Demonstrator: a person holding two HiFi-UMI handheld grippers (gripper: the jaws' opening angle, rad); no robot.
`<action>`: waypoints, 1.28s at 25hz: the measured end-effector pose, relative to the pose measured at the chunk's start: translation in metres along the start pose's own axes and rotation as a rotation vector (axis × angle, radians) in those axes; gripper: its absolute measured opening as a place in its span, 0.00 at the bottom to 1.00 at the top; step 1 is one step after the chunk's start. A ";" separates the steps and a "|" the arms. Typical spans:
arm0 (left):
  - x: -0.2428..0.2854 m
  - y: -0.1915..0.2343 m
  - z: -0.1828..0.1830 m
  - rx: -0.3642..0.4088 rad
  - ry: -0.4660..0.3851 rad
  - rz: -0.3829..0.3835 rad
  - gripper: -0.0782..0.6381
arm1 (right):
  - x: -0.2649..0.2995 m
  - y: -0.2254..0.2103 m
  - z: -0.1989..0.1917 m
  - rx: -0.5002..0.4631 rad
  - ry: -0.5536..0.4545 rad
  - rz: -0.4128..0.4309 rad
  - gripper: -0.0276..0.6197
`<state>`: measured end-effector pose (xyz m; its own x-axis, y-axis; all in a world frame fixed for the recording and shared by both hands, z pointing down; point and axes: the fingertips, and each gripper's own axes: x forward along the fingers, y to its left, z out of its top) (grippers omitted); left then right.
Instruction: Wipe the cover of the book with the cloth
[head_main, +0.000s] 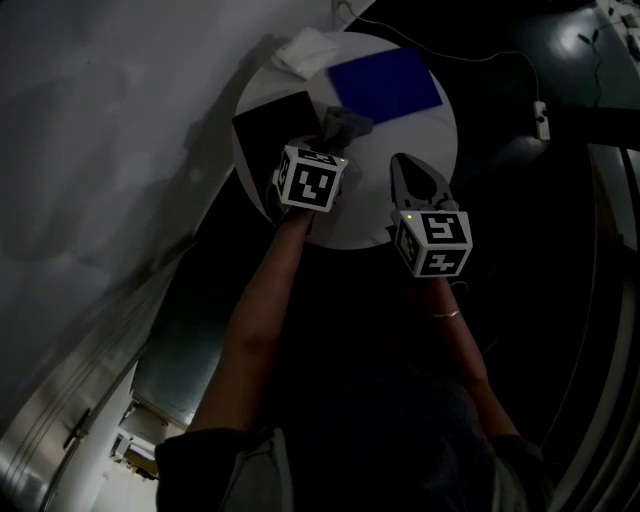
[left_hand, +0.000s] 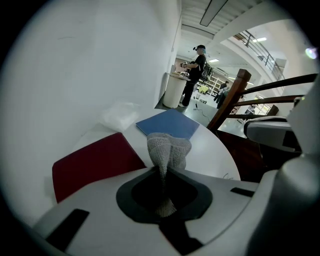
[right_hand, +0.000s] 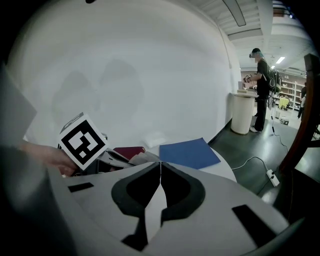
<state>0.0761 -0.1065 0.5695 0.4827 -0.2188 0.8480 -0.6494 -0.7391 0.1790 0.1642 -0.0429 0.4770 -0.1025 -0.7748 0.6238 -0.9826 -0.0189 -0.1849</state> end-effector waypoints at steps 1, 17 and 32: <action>-0.001 -0.003 -0.004 -0.005 0.000 -0.001 0.16 | -0.001 0.000 -0.002 -0.003 0.002 0.003 0.09; -0.022 -0.042 -0.052 -0.042 0.006 -0.018 0.16 | -0.016 0.015 -0.013 -0.055 0.002 0.059 0.09; -0.039 -0.068 -0.091 -0.086 0.033 -0.025 0.16 | -0.019 0.032 -0.011 -0.116 0.002 0.127 0.09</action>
<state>0.0485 0.0103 0.5699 0.4807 -0.1793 0.8583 -0.6861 -0.6864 0.2409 0.1335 -0.0220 0.4675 -0.2270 -0.7649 0.6028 -0.9731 0.1524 -0.1730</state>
